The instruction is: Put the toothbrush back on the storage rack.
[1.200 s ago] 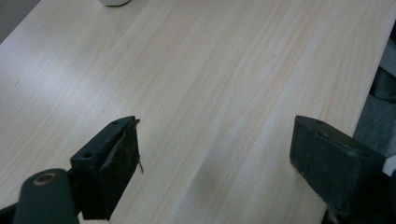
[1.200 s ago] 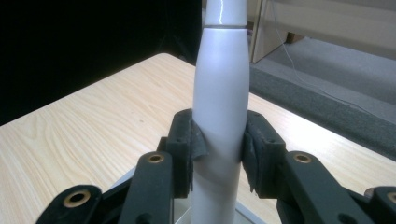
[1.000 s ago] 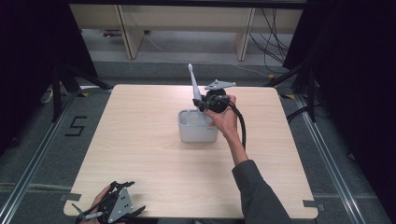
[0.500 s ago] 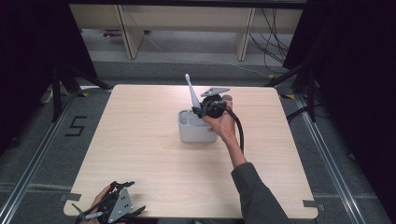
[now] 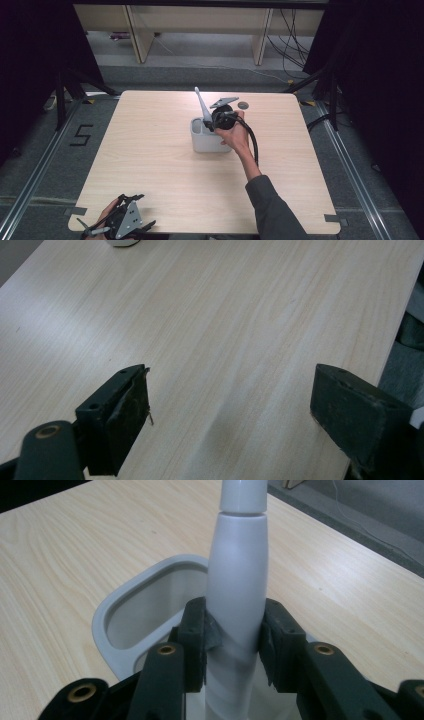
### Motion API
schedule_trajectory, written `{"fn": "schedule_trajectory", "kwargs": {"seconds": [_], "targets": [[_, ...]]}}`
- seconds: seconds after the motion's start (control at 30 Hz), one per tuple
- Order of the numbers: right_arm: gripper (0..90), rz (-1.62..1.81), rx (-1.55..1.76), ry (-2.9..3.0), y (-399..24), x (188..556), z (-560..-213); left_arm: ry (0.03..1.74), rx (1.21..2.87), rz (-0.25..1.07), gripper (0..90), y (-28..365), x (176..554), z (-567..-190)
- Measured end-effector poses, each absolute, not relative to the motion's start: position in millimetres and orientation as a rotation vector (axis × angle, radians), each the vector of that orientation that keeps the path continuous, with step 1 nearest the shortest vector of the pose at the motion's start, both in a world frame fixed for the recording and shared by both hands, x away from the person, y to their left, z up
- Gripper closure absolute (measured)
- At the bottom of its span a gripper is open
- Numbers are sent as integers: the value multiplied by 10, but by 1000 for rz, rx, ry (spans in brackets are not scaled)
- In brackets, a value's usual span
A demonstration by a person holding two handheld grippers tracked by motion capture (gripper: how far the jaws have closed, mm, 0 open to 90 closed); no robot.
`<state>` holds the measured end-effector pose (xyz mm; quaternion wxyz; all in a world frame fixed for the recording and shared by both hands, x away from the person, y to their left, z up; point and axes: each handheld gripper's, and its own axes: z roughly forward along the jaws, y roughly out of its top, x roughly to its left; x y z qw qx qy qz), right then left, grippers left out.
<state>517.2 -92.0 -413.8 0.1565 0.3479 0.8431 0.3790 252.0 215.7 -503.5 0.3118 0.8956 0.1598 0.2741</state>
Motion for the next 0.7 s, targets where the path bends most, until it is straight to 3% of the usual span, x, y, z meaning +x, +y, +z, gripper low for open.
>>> {"fn": "schedule_trajectory", "kwargs": {"seconds": [0.7], "targets": [[660, 989, 1021, 2473, -869, 5211, -4241, 426, 2362, 736, 154, 2157, 2517, -5031]]}}
